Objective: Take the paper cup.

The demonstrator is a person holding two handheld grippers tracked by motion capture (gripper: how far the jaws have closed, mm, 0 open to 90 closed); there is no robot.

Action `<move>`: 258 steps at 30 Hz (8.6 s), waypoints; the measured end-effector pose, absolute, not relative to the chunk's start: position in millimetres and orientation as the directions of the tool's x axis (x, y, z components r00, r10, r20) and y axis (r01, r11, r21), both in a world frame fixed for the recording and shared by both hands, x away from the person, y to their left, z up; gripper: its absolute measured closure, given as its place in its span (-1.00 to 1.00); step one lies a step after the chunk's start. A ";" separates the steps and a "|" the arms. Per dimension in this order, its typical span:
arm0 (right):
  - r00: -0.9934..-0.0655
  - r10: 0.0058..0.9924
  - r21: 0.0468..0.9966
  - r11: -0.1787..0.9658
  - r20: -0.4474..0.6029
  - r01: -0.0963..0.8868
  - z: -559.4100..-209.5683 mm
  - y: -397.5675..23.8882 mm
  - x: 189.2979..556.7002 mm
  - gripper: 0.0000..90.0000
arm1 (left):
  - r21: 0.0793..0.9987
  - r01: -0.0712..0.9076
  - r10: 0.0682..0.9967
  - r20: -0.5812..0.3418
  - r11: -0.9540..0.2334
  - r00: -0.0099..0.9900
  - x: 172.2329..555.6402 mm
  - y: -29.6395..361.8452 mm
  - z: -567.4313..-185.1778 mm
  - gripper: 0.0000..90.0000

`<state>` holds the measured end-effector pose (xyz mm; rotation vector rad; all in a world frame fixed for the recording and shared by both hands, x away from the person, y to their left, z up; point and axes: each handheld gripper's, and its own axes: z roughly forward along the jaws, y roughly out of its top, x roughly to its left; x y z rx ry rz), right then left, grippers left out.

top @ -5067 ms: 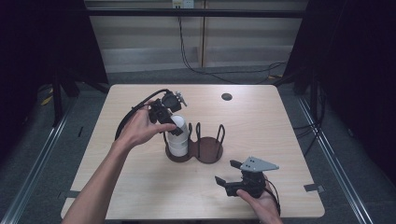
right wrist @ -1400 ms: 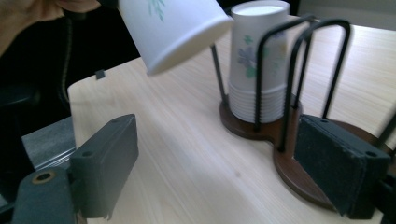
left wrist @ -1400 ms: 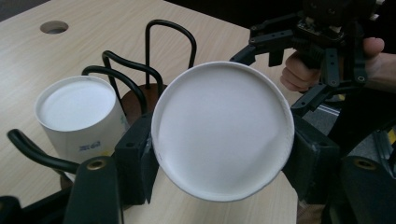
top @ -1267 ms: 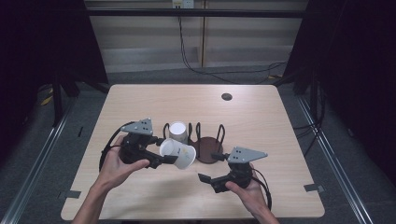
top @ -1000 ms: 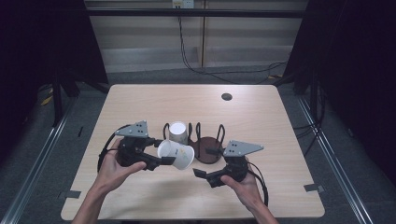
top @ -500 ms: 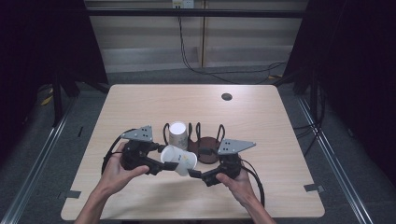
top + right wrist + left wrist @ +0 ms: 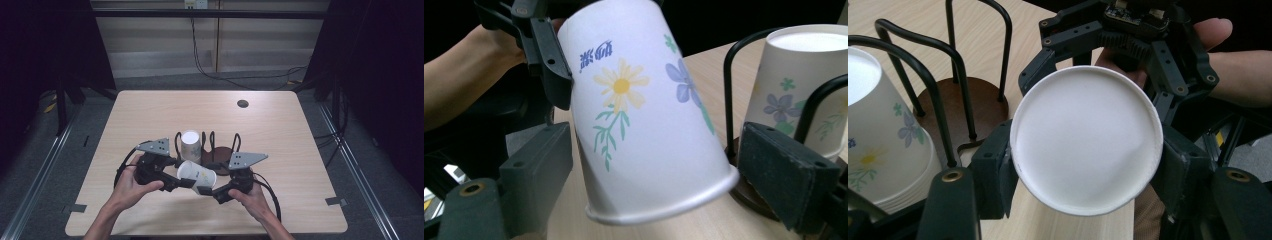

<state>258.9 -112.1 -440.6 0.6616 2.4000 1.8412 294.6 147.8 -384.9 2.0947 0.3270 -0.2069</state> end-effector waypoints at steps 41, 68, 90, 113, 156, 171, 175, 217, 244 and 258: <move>-0.928 0.322 0.926 0.259 0.185 0.274 -438.1 -110.9 254.5 -0.40 | 0.834 0.298 0.117 -0.276 -0.464 0.954 296.2 153.4 -382.2 -0.50; -0.911 0.368 0.869 0.370 0.187 0.328 -421.3 -129.9 261.8 -0.35 | 0.814 0.222 0.165 -0.157 -0.537 0.974 294.6 155.4 -385.6 -0.59; -0.913 0.368 0.759 0.541 0.174 0.363 -421.6 -130.0 263.6 -0.34 | 0.761 0.203 0.136 -0.152 -0.616 0.979 292.2 143.7 -398.7 -0.59; -0.935 0.322 0.630 0.697 0.152 0.342 -416.6 -123.1 265.4 -0.34 | 0.707 0.143 0.092 -0.110 -0.693 0.990 285.0 126.3 -409.1 -0.48; -0.946 0.243 0.532 0.783 0.214 0.322 -431.6 -95.3 264.7 -0.35 | 0.580 0.064 -0.008 -0.121 -0.812 0.993 277.8 108.0 -418.9 -0.24; -0.945 0.226 0.533 0.783 0.236 0.321 -433.9 -91.0 263.9 -0.35 | 0.575 0.041 -0.029 -0.114 -0.817 0.993 273.8 102.5 -421.6 -0.25; -0.945 0.224 0.535 0.782 0.240 0.321 -434.8 -91.0 264.2 -0.35 | 0.575 0.041 -0.032 -0.116 -0.817 0.993 274.2 102.3 -422.0 -0.25; -0.914 0.306 0.635 0.658 0.267 0.405 -431.3 -115.2 268.7 -0.70 | 0.715 0.138 0.036 -0.155 -0.685 0.987 282.8 123.4 -415.9 -0.19; -0.879 0.402 0.743 0.499 0.257 0.446 -425.0 -139.2 265.9 -0.63 | 0.788 0.181 0.112 -0.142 -0.588 0.984 287.1 137.7 -412.9 -0.20; -0.879 0.399 0.791 0.434 0.259 0.431 -423.3 -141.2 264.0 -0.64 | 0.819 0.180 0.116 -0.140 -0.545 0.983 286.1 137.8 -413.9 -0.20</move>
